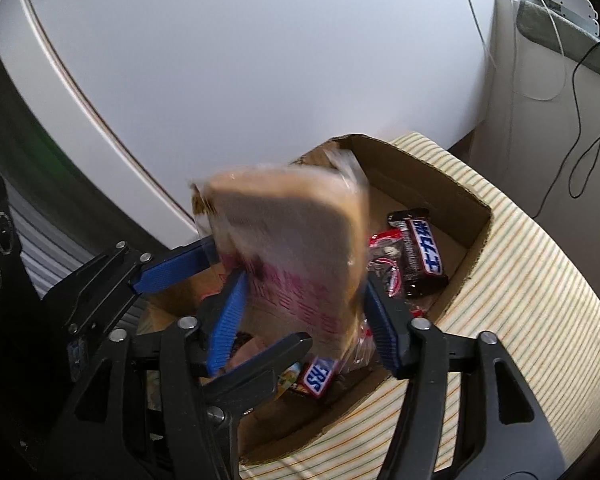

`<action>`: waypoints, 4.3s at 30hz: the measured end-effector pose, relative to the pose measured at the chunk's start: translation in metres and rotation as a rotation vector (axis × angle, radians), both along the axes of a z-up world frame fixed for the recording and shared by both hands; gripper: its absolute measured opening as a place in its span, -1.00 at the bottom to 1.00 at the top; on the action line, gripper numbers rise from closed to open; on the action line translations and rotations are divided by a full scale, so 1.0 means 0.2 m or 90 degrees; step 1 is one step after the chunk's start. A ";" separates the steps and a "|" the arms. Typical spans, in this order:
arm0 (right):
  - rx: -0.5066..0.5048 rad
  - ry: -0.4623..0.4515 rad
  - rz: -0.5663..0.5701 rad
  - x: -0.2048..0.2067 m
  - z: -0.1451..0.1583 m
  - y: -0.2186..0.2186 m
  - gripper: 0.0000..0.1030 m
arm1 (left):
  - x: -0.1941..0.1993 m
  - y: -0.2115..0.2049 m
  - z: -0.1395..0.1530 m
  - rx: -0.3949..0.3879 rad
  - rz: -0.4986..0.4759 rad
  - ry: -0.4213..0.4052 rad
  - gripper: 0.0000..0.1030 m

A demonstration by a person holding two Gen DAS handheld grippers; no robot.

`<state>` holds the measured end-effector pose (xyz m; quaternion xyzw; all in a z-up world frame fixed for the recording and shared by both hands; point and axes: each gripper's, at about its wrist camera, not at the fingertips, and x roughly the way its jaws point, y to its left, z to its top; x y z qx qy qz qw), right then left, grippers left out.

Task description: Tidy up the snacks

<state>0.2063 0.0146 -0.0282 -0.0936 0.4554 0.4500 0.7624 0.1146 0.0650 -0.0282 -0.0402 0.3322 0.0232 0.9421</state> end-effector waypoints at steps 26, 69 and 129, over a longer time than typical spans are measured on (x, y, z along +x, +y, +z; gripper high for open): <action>-0.028 -0.104 -0.014 -0.16 0.09 -0.07 0.47 | -0.13 -0.02 0.02 0.031 0.000 -0.005 0.40; 0.003 -0.265 -0.197 -0.54 0.19 -0.63 0.89 | -0.48 -0.01 0.07 0.050 0.056 -0.034 0.58; -0.002 -0.253 -0.207 -0.56 0.15 -0.68 0.89 | -0.48 -0.04 0.07 0.055 0.041 -0.038 0.58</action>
